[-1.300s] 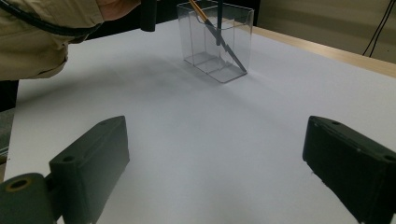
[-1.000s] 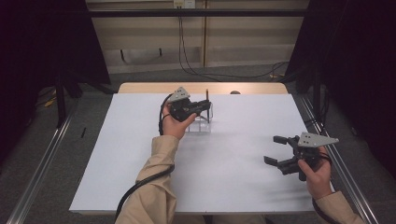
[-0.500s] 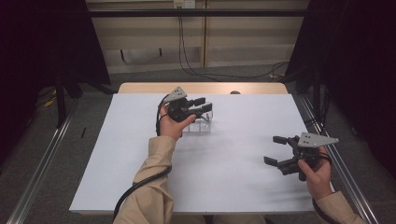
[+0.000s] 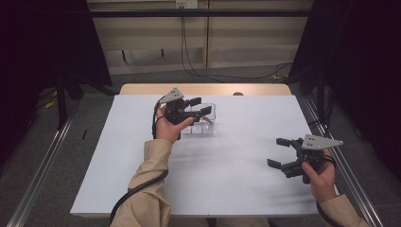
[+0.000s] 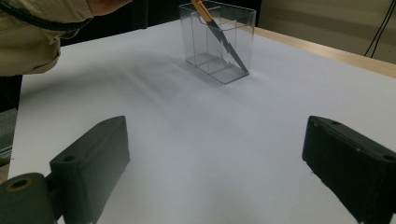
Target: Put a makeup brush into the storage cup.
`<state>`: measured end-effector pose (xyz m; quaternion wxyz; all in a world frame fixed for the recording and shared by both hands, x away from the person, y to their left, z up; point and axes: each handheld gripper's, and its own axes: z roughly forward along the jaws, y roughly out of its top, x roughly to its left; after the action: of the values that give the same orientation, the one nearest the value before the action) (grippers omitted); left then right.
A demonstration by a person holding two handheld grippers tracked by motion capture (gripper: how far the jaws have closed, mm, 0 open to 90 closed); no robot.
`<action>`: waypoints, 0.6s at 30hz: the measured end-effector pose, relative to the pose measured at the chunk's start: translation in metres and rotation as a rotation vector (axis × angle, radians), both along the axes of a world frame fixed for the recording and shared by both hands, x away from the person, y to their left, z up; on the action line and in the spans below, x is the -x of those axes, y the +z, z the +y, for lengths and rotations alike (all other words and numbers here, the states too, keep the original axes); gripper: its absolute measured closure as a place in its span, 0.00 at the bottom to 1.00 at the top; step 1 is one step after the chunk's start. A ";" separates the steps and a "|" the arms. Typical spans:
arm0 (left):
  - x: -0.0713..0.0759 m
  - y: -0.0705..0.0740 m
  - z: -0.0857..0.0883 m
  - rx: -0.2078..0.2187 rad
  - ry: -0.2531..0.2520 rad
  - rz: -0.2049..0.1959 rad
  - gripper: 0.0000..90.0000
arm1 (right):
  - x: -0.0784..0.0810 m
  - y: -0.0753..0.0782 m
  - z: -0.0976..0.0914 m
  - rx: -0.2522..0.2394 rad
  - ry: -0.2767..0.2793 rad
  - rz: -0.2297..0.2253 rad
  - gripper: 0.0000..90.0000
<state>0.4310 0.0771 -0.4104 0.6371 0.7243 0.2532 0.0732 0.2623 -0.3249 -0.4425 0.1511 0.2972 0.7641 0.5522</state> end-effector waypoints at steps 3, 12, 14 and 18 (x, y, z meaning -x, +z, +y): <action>0.002 0.002 0.002 -0.002 0.004 -0.009 0.33 | 0.001 0.001 0.000 -0.001 -0.002 -0.003 0.08; 0.008 0.006 0.009 -0.010 0.023 -0.023 0.21 | 0.003 0.002 -0.001 -0.004 -0.009 -0.007 0.07; 0.010 0.005 0.010 -0.013 0.022 -0.024 0.19 | 0.004 0.002 -0.001 -0.004 -0.010 -0.008 0.07; 0.012 0.005 0.012 -0.015 0.028 -0.029 0.16 | 0.004 0.002 -0.002 -0.004 -0.013 -0.007 0.07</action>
<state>0.4187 0.0893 -0.4056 0.6343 0.7242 0.2535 0.0946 0.2583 -0.3265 -0.4407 0.1570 0.3006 0.7606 0.5537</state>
